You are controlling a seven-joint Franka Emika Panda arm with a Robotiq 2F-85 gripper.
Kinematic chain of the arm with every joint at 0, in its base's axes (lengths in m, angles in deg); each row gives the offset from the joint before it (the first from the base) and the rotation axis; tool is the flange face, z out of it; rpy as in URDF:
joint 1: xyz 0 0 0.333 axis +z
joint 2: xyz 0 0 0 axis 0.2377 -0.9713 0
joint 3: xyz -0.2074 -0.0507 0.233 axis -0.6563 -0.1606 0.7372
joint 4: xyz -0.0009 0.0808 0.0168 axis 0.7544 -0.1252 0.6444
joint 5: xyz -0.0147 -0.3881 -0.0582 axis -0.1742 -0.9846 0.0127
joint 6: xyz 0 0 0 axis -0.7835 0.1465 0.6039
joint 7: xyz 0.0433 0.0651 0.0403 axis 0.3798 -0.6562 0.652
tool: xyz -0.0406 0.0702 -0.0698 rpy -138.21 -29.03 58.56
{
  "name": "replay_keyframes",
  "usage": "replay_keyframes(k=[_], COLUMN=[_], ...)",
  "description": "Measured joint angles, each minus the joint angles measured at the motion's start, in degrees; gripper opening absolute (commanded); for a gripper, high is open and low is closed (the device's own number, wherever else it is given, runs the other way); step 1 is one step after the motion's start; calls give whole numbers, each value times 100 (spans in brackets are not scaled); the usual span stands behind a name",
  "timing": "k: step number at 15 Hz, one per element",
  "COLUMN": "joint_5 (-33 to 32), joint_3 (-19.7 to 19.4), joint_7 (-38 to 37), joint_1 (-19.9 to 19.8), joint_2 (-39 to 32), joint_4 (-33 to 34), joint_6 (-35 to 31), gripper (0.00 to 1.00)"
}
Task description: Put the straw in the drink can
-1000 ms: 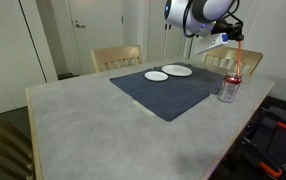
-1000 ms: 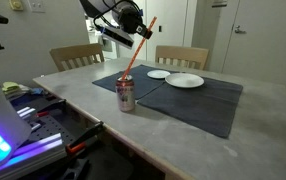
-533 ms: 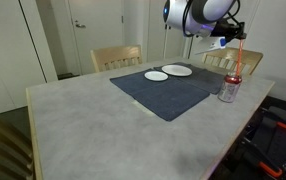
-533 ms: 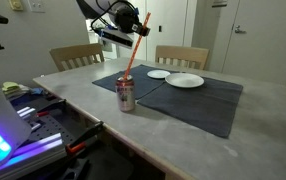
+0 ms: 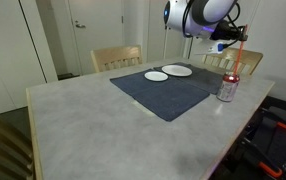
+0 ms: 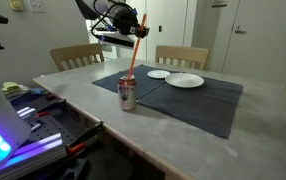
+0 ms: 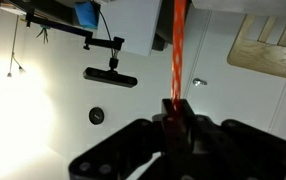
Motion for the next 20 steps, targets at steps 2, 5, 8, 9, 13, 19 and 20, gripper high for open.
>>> replay_keyframes(k=[2, 5, 8, 9, 13, 19, 20], joint_5=[6, 7, 7, 7, -68, -678, -793], joint_3=[0, 0, 0, 0, 0, -8, -16], joint_7=[-69, -120, -121, -121, 52, 1153, 1378], joint_1=[0, -1, -3, -4, -6, -169, -212], joint_2=[0, 0, 0, 1, 55, 577, 696], joint_4=[0, 0, 0, 1, 18, 26, 18], joint_6=[0, 0, -3, -4, -45, -987, -1245], gripper=[41, 62, 84, 90, 100, 100, 100])
